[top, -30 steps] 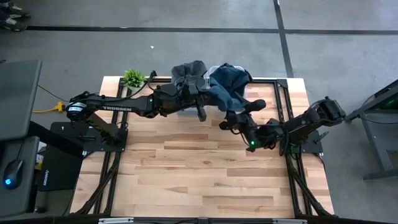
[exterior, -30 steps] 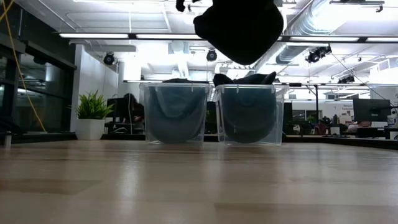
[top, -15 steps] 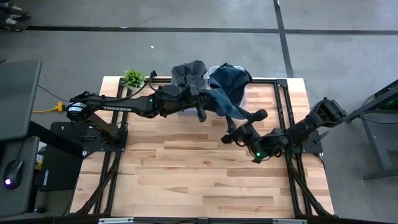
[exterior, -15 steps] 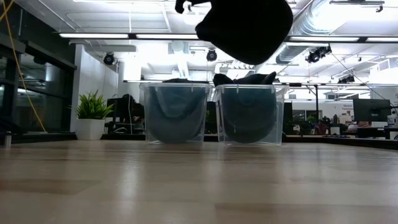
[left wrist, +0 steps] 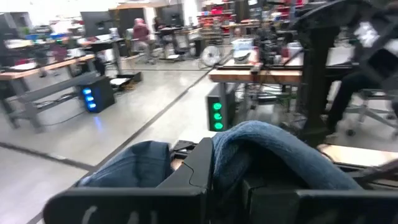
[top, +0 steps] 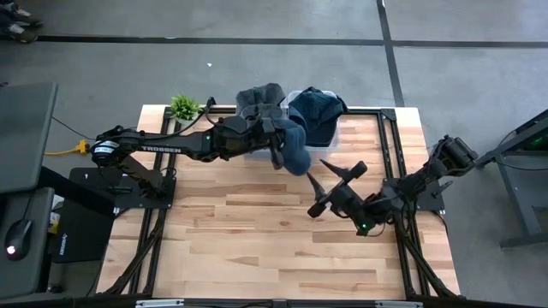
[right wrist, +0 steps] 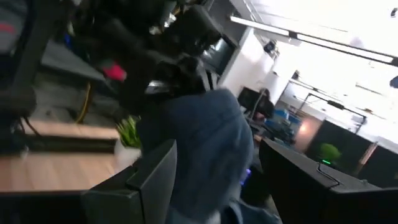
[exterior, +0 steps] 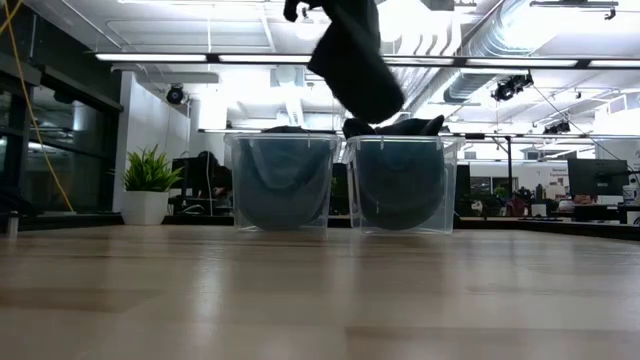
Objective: Pick & Place hat
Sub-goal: Put the blue cap into the right transparent bin
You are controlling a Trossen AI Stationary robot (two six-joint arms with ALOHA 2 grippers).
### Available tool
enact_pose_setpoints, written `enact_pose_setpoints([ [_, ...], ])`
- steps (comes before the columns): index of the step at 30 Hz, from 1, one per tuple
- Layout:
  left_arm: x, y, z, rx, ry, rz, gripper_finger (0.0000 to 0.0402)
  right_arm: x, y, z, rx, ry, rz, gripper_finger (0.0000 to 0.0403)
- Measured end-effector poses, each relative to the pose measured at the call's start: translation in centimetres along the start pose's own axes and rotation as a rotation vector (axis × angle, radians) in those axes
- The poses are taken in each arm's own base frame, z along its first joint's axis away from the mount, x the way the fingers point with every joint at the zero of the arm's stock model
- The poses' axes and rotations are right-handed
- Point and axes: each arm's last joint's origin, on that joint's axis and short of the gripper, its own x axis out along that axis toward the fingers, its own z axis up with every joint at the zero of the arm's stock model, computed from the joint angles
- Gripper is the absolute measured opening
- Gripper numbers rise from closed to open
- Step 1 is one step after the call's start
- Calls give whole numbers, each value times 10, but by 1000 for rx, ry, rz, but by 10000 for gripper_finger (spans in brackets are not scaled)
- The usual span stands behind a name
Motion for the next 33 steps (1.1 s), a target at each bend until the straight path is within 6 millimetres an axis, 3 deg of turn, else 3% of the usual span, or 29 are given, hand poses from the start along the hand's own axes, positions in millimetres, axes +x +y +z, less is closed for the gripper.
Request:
enact_pose_setpoints([
  [10, 0, -2, -3, 77, 23, -63, 14, 16, -3, -5, 102, 16, -48, 224],
  [15, 0, -1, -3, 63, 27, -27, 14, 9, 8, -9, 8, 45, 1, 224],
  [19, 0, -1, -1, 57, 12, -34, 14, -1, 27, -18, -142, 17, 145, 224],
  [24, 0, -1, -1, 52, 3, -35, 14, -6, 41, -32, -207, 17, 294, 224],
  [33, 0, 0, 13, 34, -48, -42, 14, 8, 40, -44, -294, 97, 203, 224],
])
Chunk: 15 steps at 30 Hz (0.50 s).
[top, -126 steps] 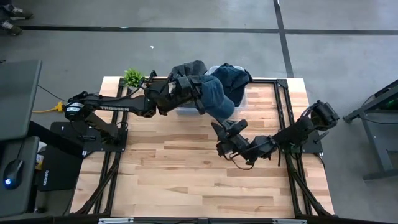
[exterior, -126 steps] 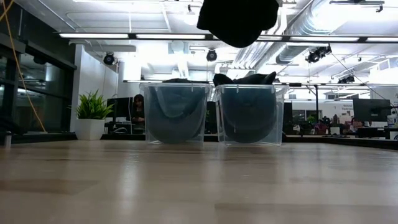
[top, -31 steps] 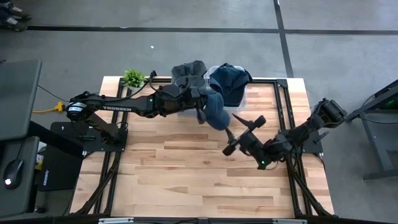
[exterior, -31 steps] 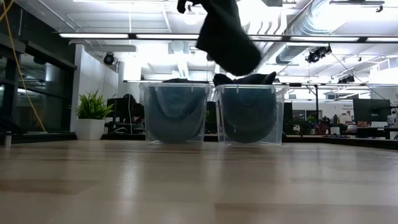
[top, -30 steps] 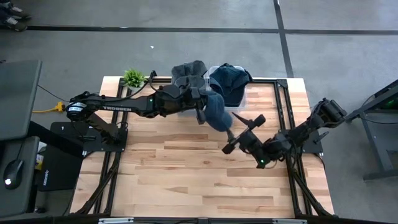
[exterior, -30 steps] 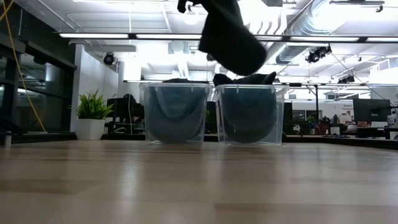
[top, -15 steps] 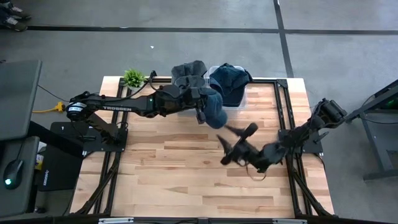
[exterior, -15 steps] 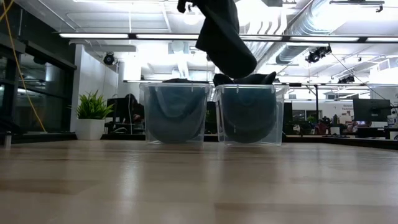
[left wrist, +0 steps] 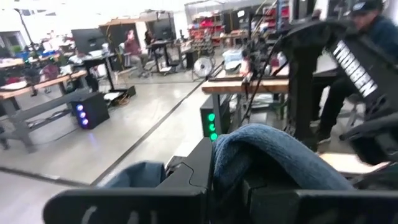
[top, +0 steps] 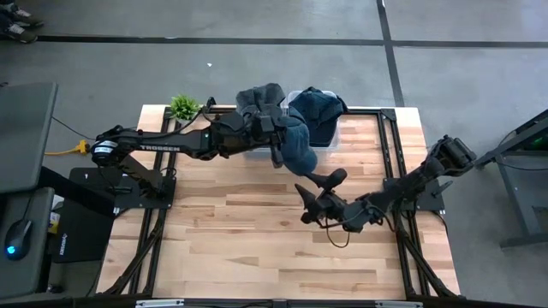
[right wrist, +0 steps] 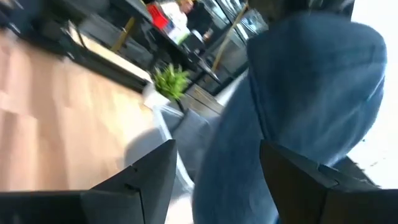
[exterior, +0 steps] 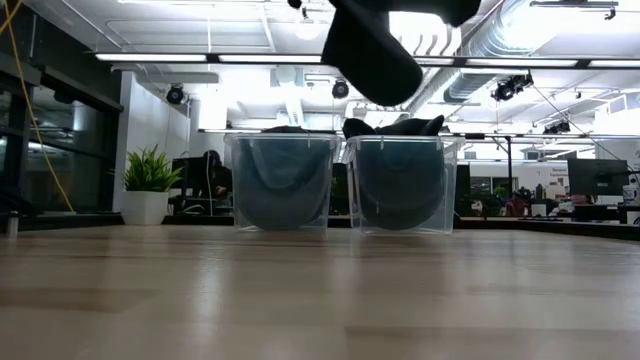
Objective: Pick & Place hat
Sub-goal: Put the blue cap into the right transparent bin
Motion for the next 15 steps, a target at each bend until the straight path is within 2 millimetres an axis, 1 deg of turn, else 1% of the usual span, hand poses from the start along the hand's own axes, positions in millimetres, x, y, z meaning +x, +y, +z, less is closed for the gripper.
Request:
enact_pose_setpoints([
  [3, 0, 1, 8, -5, -19, -7, 14, 3, -1, -2, -42, 25, -28, 224],
  [6, 0, 1, 14, -7, -33, -18, 14, 7, -3, -3, -37, 32, -41, 224],
  [10, 0, 1, 13, -5, -23, -23, 14, 13, -7, -3, -43, 46, -68, 224],
  [15, 0, 1, 12, -3, -17, -24, 14, 19, -16, -3, -71, 114, -162, 224],
])
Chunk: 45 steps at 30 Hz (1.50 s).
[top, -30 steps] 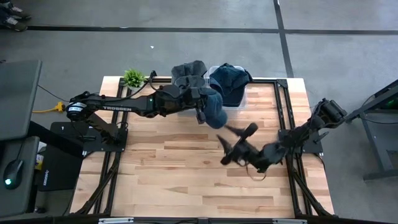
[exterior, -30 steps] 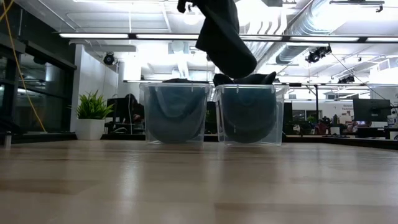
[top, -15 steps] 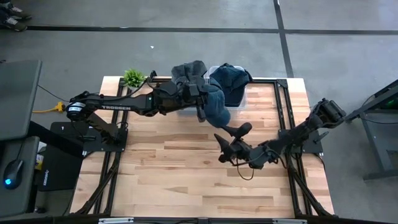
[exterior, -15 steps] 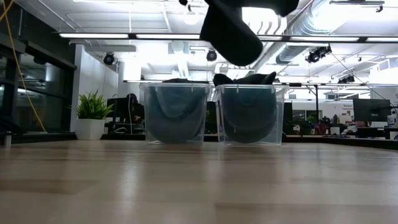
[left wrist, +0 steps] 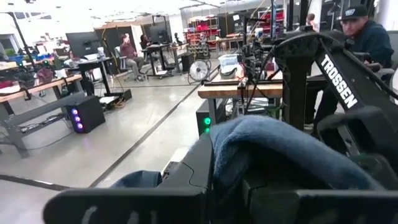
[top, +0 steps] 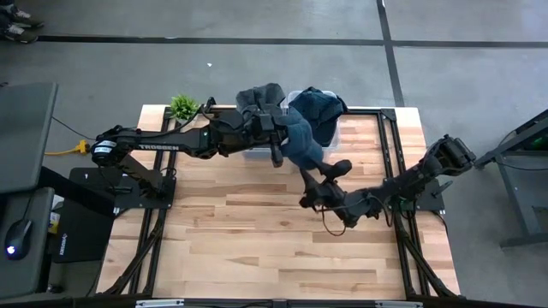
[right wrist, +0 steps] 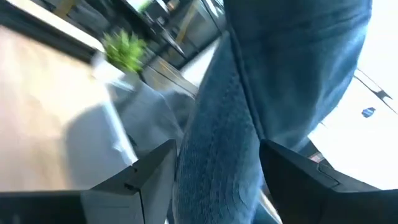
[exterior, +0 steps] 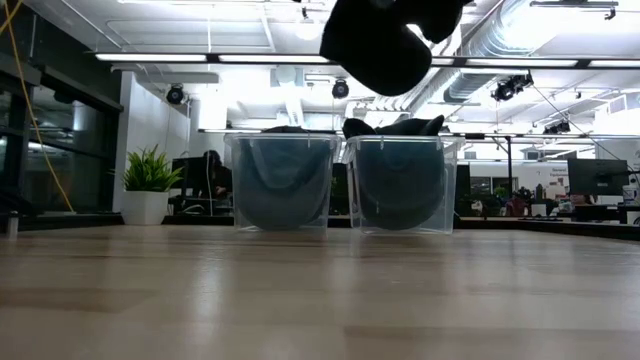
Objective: Pick & Place hat
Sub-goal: Put the blue cap into the right transparent bin
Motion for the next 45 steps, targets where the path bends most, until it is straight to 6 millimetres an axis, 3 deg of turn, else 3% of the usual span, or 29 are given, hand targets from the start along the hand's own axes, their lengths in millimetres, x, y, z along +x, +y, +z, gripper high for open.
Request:
enact_pose_setpoints([
  [11, 0, -2, -3, 6, 29, -37, 14, 8, -9, -3, 5, 129, -116, 222],
  [20, 0, -3, -4, 6, 39, -81, 14, 17, -11, -6, 42, 149, -140, 184],
  [25, 0, -3, -5, 7, 43, -81, 14, 18, -12, -7, 45, 188, -170, 135],
  [31, 0, -3, -5, 7, 45, -81, 14, 18, -12, -7, 37, 194, -172, 24],
  [38, 0, -3, -6, 10, 52, -81, 14, 18, -12, -7, 7, 194, -168, 7],
  [45, 0, -2, -7, 23, 66, -50, 86, 18, -12, -7, 2, 195, -168, 6],
])
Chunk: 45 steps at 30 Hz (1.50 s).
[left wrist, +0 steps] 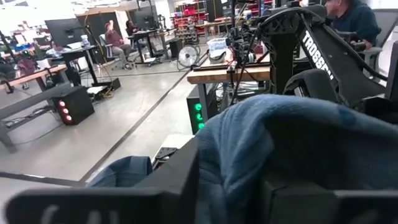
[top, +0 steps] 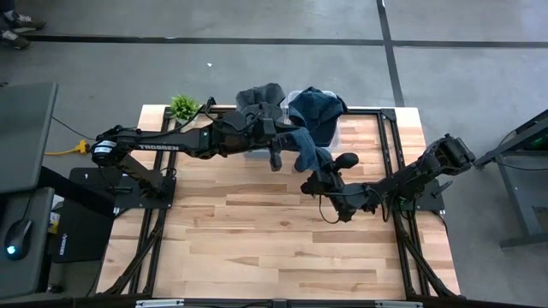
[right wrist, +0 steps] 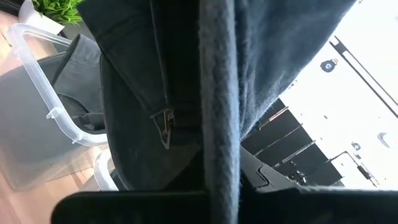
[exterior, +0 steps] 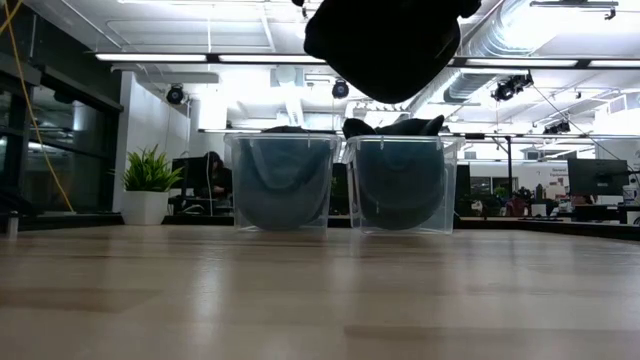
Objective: Pick & Place hat
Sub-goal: Put the blue cap into the right transparent bin
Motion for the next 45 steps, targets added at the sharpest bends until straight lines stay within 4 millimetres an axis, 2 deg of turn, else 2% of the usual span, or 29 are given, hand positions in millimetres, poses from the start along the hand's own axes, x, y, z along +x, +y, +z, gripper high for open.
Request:
enact_pose_setpoints([
  [10, -2, 1, 1, 101, 3, 18, 228, 2, -5, 1, 35, 6, -6, 6],
  [17, -28, 12, 24, 147, -29, 120, 297, 8, -23, 3, 88, 21, -27, 6],
  [24, -53, 19, 37, 146, -14, 146, 311, 12, -27, 4, 127, 5, -22, 5],
  [29, -66, 22, 33, 142, 89, 129, 312, 12, -31, 6, 185, -30, 1, 5],
  [36, -68, 21, 23, 140, 188, 111, 312, 5, -52, 7, 326, -136, 112, 5],
  [41, -68, 21, 24, 132, 181, 115, 312, 9, -59, -10, 411, -123, 279, 5],
  [45, -68, 21, 27, 133, 156, 128, 312, 12, -61, -20, 425, -72, 310, 5],
])
